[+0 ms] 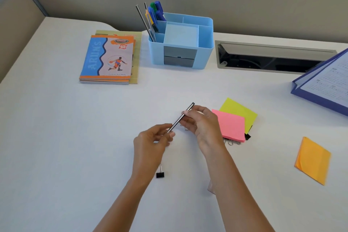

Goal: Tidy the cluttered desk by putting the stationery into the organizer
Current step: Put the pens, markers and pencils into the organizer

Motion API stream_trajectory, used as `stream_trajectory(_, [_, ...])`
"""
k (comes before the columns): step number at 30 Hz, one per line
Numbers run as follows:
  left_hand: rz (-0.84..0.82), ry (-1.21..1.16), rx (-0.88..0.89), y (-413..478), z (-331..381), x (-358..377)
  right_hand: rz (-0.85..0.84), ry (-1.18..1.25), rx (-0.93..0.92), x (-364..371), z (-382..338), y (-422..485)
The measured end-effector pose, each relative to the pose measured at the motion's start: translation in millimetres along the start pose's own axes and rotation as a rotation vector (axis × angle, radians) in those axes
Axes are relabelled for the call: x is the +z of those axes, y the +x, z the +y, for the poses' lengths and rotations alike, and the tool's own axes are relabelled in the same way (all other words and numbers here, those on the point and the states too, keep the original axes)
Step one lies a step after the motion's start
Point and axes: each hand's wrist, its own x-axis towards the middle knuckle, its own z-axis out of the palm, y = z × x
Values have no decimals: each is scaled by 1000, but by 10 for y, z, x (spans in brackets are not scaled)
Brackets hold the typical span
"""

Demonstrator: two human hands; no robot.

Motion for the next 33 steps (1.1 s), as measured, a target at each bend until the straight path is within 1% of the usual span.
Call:
stream_trajectory(3, [47,-166,-16,179,66,-81,23,135,27,12,7,21])
stream_trajectory(7, [132,-268,29,480,254,-164,-26,171,65,47,34,12])
stream_trajectory(10, [211,-314,131,784,532,-225,-13,202,51,61,24,27])
stream_trajectory(14, [334,-308,336,1323,1082,-446,54,159,-39,-39,-42,38])
stream_trajectory(17, [394,-374,428,1691,1462,-565,93,118,-120,-167,-118,5])
stream_trajectory(21, [410,-274,487,2022,1658,-575,152,101,-218,-396,-262,-79])
stream_trajectory(24, [397,-185,468,2167,1575,-485,208,84,-290,-634,-399,-150])
stream_trajectory(29, [383,-23,416,2282,1390,-326,256,-35,-385,-1003,-555,-234])
stream_trajectory(33, [381,24,436,2308,1345,-251,266,-95,-399,-1196,-537,-289])
